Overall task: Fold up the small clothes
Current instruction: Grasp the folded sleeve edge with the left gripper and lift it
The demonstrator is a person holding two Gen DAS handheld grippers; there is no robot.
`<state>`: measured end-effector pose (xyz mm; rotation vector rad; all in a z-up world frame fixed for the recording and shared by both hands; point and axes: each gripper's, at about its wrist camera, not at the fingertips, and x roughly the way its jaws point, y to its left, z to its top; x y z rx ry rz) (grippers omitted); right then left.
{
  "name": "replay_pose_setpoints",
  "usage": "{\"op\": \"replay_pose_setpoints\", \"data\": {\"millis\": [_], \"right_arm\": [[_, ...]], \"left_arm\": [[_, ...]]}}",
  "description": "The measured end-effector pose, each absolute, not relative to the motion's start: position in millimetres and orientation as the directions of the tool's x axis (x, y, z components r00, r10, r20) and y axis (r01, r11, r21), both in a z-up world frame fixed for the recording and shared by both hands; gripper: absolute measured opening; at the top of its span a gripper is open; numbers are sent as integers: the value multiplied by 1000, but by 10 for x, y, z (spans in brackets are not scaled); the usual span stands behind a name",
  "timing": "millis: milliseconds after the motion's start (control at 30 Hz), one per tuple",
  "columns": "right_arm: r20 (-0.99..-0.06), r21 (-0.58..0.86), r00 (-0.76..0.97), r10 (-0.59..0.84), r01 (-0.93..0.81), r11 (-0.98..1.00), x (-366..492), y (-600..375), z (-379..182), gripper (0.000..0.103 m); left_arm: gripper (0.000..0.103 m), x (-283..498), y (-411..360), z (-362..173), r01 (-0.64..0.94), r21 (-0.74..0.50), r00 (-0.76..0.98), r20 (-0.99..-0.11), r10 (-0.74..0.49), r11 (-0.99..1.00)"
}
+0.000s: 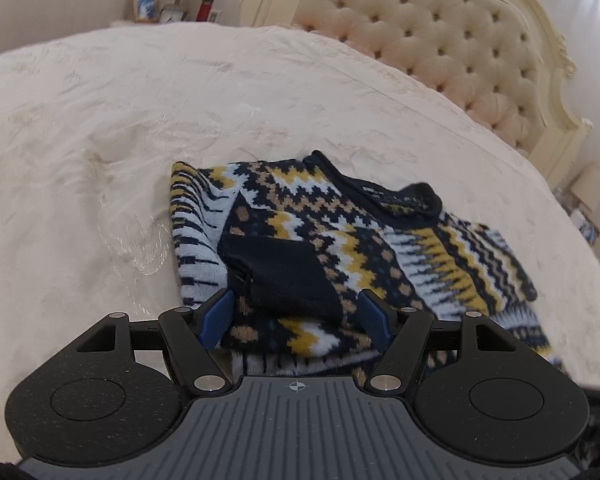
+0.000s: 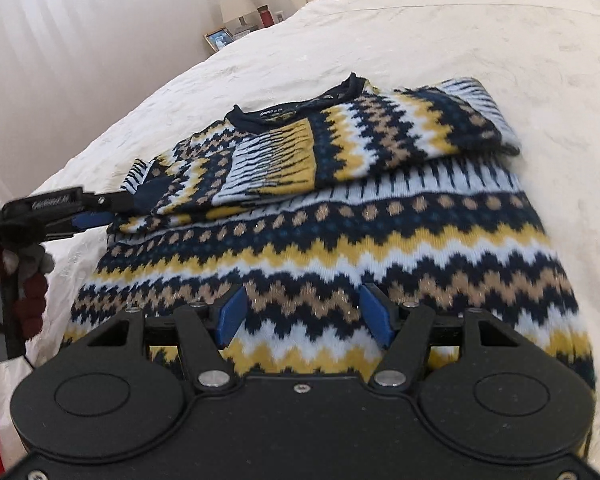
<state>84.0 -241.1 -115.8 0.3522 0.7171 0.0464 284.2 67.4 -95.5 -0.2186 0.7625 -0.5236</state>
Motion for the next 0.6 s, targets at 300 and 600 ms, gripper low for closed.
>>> {"op": "replay_pose_setpoints", "data": {"millis": [300,600], "right_arm": [[-607,338,769,199,23,941,792,-2319,-1191,71],[-585,366,783,213,21,930,684,-2369,-1218,71]], "left_arm": [[66,2808,502,-811,321,-249,656,-638,-404,914],[66,2732,589,-923,310,-388,586,-641,-496,868]]}}
